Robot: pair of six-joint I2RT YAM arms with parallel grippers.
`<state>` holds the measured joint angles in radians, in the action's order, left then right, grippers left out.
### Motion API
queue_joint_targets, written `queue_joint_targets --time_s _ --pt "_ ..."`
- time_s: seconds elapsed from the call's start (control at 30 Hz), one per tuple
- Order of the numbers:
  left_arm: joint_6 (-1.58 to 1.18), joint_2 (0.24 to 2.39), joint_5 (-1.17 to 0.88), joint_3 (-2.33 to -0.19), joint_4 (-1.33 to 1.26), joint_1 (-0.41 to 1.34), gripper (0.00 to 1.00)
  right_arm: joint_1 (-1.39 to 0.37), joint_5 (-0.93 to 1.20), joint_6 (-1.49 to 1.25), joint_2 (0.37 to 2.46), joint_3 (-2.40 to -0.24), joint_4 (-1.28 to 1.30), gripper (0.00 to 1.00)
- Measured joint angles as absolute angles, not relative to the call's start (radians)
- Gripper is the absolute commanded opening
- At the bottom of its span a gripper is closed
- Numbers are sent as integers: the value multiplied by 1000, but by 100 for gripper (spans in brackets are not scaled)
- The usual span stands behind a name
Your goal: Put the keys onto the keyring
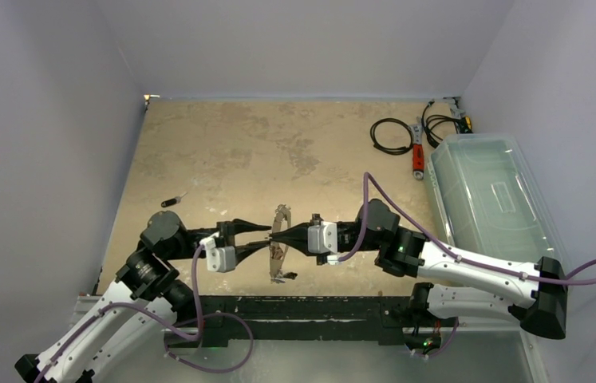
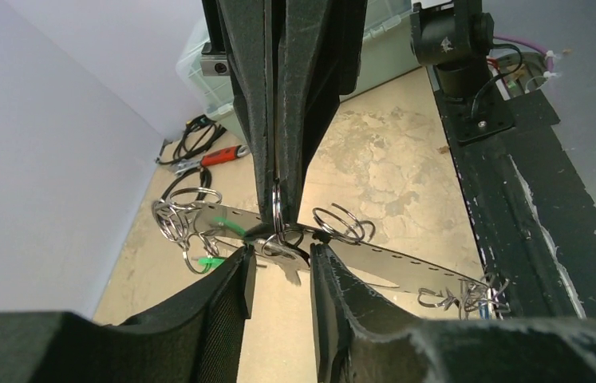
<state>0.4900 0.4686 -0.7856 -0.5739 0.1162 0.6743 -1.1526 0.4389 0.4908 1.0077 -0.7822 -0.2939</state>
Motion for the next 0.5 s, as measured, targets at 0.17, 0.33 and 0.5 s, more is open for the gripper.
queue_joint_targets --time_s 0.17,0.33,0.5 --pt "490 472 -790 -574 116 673 47 -1153 461 477 1008 -778 -321 0" --pt "489 453 -770 -574 112 669 86 -1153 463 471 1002 -768 -330 0" --pt "426 358 -706 -527 13 668 94 -1153 458 471 990 -760 -331 0"
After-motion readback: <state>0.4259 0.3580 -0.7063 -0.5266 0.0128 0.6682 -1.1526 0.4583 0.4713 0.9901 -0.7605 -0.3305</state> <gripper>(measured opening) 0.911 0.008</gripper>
